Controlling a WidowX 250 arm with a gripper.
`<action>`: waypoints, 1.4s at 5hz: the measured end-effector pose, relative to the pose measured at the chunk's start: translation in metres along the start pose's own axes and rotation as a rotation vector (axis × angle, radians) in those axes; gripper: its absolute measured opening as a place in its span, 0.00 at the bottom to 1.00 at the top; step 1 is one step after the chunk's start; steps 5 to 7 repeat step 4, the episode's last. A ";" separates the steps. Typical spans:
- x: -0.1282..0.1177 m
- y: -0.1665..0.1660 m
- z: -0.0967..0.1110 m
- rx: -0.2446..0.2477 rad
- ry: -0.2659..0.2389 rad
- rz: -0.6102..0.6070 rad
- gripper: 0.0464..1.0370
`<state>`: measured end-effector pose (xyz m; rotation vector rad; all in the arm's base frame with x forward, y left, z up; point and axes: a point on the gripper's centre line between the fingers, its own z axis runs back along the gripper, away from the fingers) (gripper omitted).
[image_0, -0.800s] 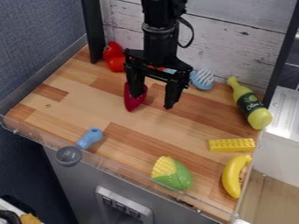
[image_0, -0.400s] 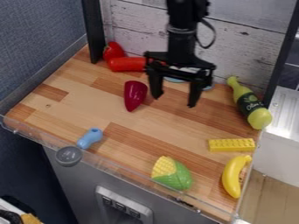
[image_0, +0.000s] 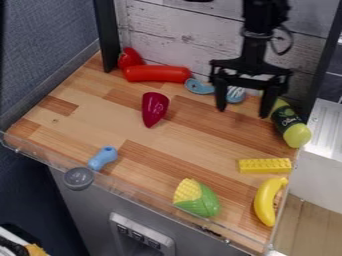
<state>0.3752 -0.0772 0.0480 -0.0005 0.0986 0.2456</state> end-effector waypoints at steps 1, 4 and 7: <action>0.007 -0.016 -0.005 0.009 0.012 -0.050 0.96; 0.014 -0.024 -0.007 0.014 0.013 -0.180 0.96; 0.014 -0.024 -0.007 0.014 0.013 -0.180 0.96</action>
